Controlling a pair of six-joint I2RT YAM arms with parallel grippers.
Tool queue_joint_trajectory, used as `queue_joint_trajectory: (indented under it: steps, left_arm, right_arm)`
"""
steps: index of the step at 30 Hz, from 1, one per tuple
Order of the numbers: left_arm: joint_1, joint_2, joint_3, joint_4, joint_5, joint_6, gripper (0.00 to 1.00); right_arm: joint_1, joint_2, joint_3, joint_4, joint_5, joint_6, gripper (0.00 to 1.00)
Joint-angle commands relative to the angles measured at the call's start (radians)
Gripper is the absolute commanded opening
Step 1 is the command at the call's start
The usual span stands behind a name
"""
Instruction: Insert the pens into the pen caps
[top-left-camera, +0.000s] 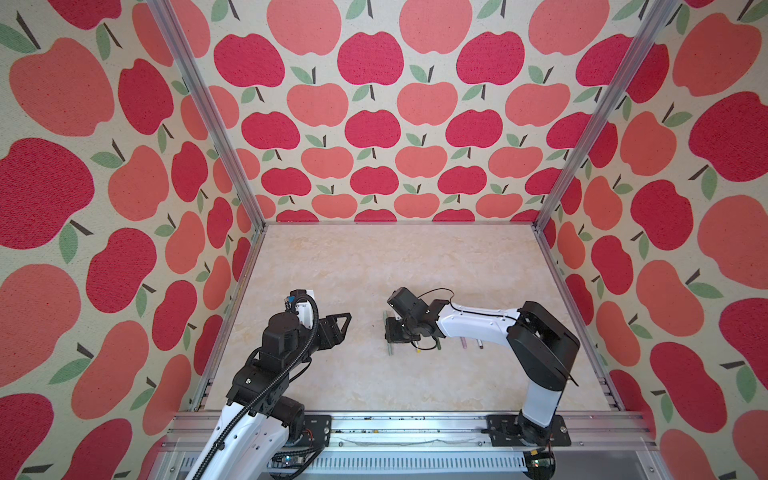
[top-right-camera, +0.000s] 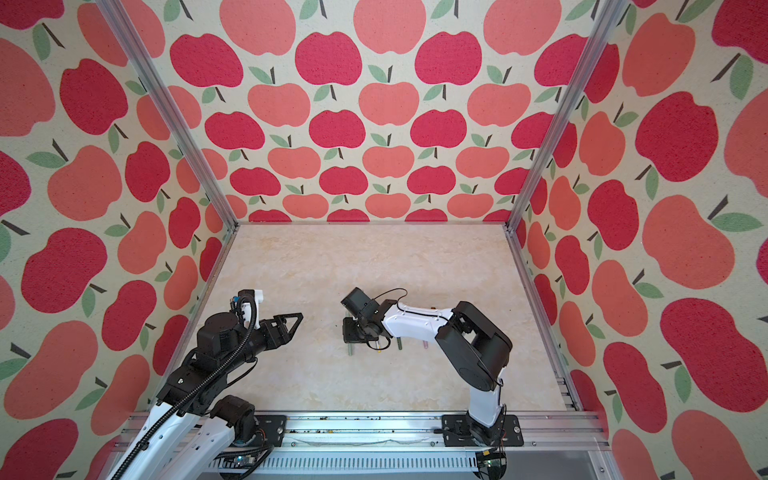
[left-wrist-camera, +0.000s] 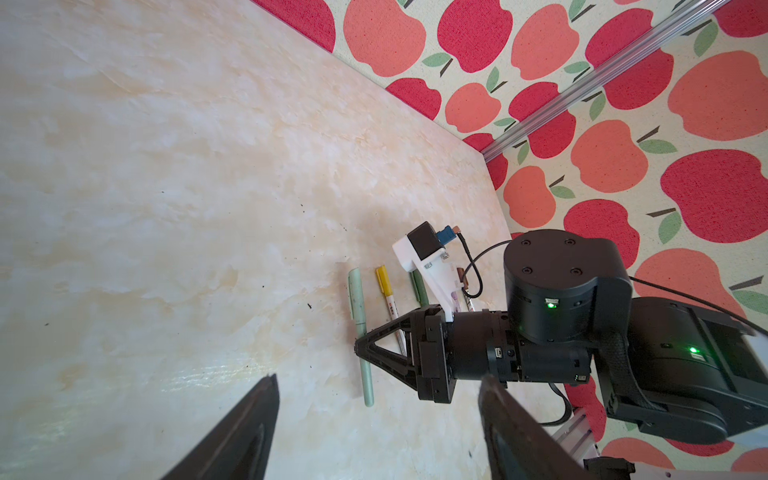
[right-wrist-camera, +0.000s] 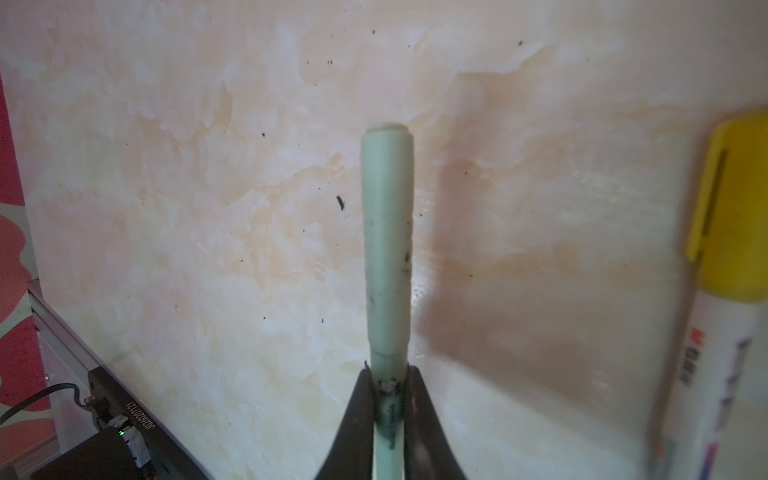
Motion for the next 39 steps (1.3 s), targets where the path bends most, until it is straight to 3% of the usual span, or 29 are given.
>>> queue_joint_trajectory:
  steps: [1, 28, 32, 39]
  left_arm:
    - [0.006, 0.006, 0.005, 0.008, 0.019, -0.016, 0.78]
    - [0.009, 0.007, -0.003, 0.034, 0.031, -0.025, 0.80]
    - [0.012, 0.004, 0.009, 0.020, 0.024, -0.008, 0.81]
    - [0.052, 0.053, 0.094, 0.022, -0.032, 0.105, 0.92]
  right_arm:
    - [-0.009, 0.019, -0.019, -0.026, -0.002, 0.011, 0.06]
    - [-0.043, 0.052, -0.014, -0.045, -0.011, -0.022, 0.24]
    - [-0.047, 0.023, -0.003, -0.069, 0.007, -0.040, 0.29]
    - [-0.062, -0.120, 0.062, -0.145, 0.104, -0.145, 0.42]
